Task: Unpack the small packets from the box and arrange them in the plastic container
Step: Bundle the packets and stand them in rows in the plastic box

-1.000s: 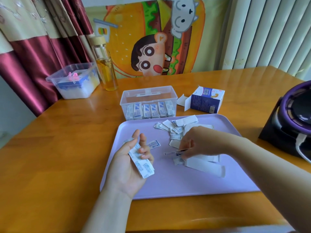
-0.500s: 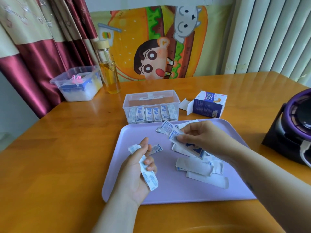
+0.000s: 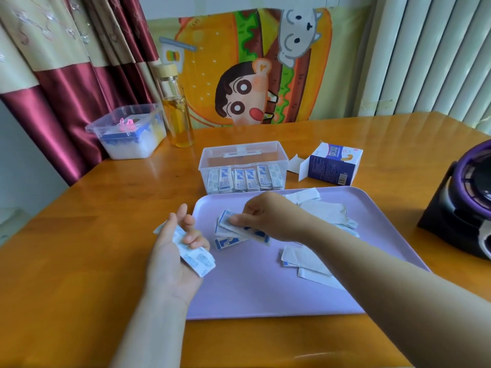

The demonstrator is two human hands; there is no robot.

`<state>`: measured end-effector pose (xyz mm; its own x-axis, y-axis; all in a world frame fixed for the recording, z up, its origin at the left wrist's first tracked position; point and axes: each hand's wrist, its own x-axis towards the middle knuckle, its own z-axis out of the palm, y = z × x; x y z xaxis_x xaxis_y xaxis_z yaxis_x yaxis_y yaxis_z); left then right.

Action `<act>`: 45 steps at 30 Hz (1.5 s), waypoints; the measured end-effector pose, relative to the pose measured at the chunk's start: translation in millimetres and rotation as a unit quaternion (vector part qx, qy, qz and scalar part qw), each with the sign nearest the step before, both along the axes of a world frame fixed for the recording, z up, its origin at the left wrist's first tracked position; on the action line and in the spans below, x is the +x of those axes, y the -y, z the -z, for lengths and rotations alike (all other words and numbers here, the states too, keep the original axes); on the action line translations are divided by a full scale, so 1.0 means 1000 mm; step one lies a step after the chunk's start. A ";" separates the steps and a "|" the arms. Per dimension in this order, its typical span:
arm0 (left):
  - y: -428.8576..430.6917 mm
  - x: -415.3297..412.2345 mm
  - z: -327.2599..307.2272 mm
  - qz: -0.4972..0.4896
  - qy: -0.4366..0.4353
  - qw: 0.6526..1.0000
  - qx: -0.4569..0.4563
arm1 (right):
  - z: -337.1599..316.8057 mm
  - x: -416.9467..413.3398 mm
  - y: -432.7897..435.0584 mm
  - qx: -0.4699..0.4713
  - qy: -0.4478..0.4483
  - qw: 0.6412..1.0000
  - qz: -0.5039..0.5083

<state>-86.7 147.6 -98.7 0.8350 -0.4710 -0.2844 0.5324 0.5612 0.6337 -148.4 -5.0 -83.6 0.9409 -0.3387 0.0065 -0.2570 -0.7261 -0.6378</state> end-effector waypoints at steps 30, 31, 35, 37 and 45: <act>0.009 -0.017 0.003 0.114 -0.010 0.993 0.024 | -0.029 -0.050 0.059 -0.090 -0.232 0.968 -0.026; 0.010 -0.019 0.004 0.127 0.030 0.989 0.064 | -0.026 -0.049 0.057 -0.006 -0.202 0.979 -0.030; 0.017 -0.027 0.009 0.170 0.227 0.934 0.218 | -0.015 -0.038 0.039 0.348 -0.111 0.930 -0.046; 0.016 -0.023 0.012 0.165 0.296 0.897 0.283 | -0.008 -0.029 0.029 0.393 -0.110 0.911 -0.063; 0.004 0.004 0.017 0.075 0.330 0.845 0.414 | -0.005 -0.001 0.012 0.255 0.014 0.965 0.068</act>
